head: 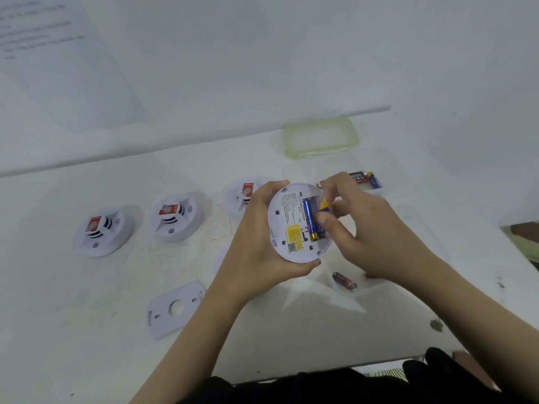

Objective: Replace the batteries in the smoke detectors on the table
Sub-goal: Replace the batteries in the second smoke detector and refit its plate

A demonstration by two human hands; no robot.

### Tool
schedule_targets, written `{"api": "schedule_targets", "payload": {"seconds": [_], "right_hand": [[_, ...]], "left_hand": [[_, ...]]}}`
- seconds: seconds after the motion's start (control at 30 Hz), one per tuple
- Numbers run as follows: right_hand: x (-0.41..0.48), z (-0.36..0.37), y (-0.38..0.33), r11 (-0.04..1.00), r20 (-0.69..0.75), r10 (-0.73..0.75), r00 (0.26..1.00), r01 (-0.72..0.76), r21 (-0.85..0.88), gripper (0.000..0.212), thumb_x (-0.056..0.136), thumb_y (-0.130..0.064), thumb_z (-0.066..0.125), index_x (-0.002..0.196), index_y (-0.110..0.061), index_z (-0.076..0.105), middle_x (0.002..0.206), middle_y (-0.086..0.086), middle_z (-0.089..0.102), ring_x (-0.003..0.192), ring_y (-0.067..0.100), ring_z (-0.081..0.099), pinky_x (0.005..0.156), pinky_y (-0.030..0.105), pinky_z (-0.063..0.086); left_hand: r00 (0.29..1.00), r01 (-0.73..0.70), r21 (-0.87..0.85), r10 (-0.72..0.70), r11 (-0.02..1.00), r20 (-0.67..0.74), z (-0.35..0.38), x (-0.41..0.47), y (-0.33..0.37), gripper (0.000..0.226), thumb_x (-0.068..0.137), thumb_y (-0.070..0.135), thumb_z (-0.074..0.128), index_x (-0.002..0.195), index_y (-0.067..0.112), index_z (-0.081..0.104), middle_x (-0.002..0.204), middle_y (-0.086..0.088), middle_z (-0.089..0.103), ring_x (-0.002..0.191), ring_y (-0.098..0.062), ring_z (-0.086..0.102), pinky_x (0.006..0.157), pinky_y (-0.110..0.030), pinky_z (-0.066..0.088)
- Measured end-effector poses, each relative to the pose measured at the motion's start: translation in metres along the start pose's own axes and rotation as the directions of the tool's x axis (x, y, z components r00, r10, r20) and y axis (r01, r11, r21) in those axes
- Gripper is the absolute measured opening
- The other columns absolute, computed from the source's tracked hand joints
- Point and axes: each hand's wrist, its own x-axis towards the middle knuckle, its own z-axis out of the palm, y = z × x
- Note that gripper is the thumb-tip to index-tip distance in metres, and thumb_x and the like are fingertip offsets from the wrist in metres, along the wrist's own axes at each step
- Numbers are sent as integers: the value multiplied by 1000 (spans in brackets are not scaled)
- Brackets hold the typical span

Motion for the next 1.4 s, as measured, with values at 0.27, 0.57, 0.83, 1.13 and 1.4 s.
{"api": "schedule_targets", "payload": {"seconds": [0.27,0.57,0.83,1.13,1.4], "right_hand": [[-19,-12,22,980,-384,-195,902,170,-99,8,82,-11,64,85,-11,57,92,-2,60,93,14,56,82,21,43],[-49,-40,65,997,-386,-41,922,62,42,10,80,-17,68,85,-13,60,85,-8,61,82,13,57,77,15,40],[-68,-39,93,978,-313,75,947,-9,206,22,81,-33,60,94,-16,65,95,-12,66,98,-3,58,79,2,36],[-66,-17,92,972,-440,92,893,17,236,23,87,-25,48,100,-13,63,101,-9,64,100,5,58,88,12,39],[-55,-29,85,967,-392,95,915,9,255,23,85,-29,48,106,-25,57,105,-15,60,98,2,57,86,10,41]], "left_hand": [[1000,-9,-28,9,1000,-3,38,2,-1,98,53,23,91,128,27,29,123,34,40,116,2,50,92,-11,44],[984,80,-86,-92,993,-155,63,-1,-8,101,47,5,94,125,23,33,113,44,41,113,13,48,85,-3,41],[958,87,-201,-138,976,-252,84,-1,1,94,48,31,86,124,30,32,119,38,41,118,8,47,93,-10,43],[957,102,-207,-153,973,-248,94,12,3,99,47,26,91,126,24,31,122,21,43,117,8,48,89,-8,43],[982,67,-167,-94,984,-161,87,28,-7,100,46,19,93,126,21,33,118,39,43,118,6,48,91,-10,43]]}}
